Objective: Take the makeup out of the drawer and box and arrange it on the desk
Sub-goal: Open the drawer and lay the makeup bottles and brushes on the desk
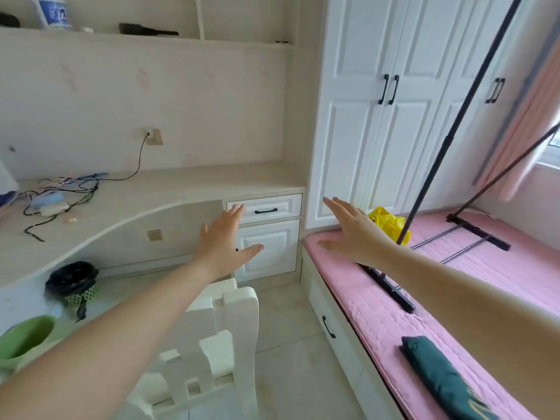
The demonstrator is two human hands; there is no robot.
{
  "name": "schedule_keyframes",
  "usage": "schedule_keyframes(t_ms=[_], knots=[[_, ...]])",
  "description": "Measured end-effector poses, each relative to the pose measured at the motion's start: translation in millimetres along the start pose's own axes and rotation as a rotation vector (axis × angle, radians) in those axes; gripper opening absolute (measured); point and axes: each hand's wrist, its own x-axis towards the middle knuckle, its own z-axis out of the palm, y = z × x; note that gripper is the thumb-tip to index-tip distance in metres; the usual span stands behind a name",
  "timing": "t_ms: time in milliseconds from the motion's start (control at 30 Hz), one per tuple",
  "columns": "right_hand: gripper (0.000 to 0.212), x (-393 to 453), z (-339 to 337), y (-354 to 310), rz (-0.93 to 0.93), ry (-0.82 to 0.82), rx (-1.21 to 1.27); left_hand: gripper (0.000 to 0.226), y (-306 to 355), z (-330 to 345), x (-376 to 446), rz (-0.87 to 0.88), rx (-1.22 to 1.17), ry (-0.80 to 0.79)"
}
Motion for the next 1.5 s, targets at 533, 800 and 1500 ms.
schedule_keyframes(t_ms=[533,800,1500], knots=[[0.085,241,75,183,-0.037,-0.273,0.086,0.077,-26,138,223,-0.212,-0.01,-0.083],[0.083,352,149,209,-0.093,-0.417,-0.02,0.076,-72,187,293,-0.393,-0.082,-0.132],[0.085,624,311,235,-0.075,-0.714,-0.066,0.076,-266,291,542,-0.381,-0.035,-0.455]])
